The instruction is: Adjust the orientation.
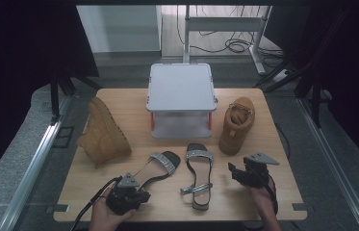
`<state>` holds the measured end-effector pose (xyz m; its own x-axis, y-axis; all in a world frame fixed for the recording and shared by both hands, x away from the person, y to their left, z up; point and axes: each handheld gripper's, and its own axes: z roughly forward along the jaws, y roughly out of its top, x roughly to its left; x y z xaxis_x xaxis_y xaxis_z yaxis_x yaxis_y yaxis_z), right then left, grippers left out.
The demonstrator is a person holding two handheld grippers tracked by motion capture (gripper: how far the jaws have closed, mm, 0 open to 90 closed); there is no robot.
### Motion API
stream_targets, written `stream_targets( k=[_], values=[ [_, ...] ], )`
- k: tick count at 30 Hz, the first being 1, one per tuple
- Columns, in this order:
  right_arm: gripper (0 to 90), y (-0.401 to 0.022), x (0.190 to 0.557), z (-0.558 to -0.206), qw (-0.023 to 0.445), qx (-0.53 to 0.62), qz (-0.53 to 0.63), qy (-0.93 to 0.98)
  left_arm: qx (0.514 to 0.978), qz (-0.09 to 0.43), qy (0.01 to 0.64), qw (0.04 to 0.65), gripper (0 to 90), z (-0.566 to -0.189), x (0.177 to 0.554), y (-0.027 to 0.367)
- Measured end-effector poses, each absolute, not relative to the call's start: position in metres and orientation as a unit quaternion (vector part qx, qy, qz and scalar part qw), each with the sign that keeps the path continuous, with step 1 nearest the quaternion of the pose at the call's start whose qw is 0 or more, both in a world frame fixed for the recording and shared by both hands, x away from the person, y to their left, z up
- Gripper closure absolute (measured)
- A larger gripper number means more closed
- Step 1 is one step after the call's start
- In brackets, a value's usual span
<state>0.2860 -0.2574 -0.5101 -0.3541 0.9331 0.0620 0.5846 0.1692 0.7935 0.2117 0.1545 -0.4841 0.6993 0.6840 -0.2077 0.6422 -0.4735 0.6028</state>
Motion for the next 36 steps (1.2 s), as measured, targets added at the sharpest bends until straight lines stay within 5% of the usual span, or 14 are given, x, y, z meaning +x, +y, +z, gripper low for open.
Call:
stream_targets(
  k=[8, 17, 36],
  values=[
    [33.8, -0.260, 0.286, -0.508, 0.229, 0.522, 0.388, 0.724, 0.818, 0.060, 0.395, 0.414, 67.3, -0.458, 0.239, 0.165],
    [38.1, -0.257, 0.285, -0.506, 0.225, 0.529, 0.398, 0.715, 0.779, 0.100, 0.440, 0.435, 49.0, -0.456, 0.274, 0.191],
    [77.7, -0.250, 0.267, -0.481, 0.208, 0.486, 0.448, 0.721, 0.760, 0.100, 0.462, 0.446, 40.6, -0.462, 0.279, 0.216]
  ],
)
